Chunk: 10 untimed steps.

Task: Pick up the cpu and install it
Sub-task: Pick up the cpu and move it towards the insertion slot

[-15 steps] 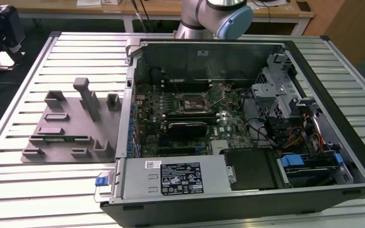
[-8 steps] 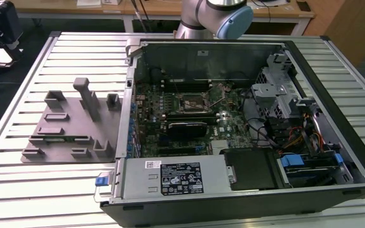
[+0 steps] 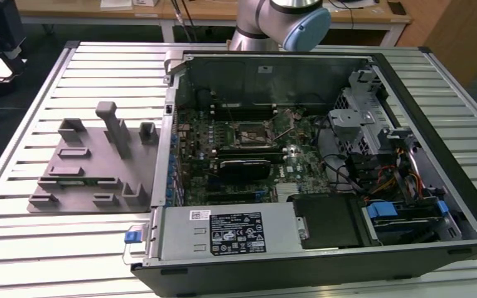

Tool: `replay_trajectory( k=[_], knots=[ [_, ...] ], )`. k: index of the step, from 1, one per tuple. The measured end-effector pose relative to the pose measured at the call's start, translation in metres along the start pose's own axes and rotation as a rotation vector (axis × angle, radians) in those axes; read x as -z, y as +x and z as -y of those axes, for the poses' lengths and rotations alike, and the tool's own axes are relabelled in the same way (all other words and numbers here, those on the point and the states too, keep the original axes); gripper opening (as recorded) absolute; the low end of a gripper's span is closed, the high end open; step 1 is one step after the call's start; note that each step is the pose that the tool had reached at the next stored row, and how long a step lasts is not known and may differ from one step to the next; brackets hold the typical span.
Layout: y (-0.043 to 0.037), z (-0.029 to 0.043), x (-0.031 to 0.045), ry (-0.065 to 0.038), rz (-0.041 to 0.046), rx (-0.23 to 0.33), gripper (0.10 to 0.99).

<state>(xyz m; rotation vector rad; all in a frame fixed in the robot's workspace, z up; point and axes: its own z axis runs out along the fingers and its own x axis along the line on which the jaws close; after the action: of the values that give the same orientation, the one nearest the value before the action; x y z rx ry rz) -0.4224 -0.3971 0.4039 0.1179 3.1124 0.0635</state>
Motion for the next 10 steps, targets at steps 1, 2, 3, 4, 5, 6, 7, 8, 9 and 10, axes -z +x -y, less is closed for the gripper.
replay_trajectory(
  k=[1,2,3,4,5,6,7,8,9,10],
  knots=[
    [0.0000,0.0000,0.0002,0.000,0.0000,0.000,0.541],
    [0.0000,0.0000,0.0002,0.000,0.0001,0.000,0.541],
    [0.0000,0.0000,0.0002,0.000,0.0001,0.000,0.541],
    [0.0000,0.0000,0.0003,0.000,0.0000,0.000,0.541],
    [-0.0001,-0.0001,0.0004,0.000,-0.0002,0.000,0.541],
    [-0.0007,-0.0002,0.0006,0.000,-0.0004,0.000,0.541],
    [-0.0018,-0.0002,0.0004,0.000,-0.0002,0.000,0.541],
    [-0.0032,-0.0003,0.0003,0.000,-0.0001,0.000,0.541],
    [-0.0047,-0.0004,0.0003,0.000,-0.0003,0.000,0.541],
    [-0.0062,-0.0005,0.0002,0.000,-0.0002,0.000,0.541]
  ],
)
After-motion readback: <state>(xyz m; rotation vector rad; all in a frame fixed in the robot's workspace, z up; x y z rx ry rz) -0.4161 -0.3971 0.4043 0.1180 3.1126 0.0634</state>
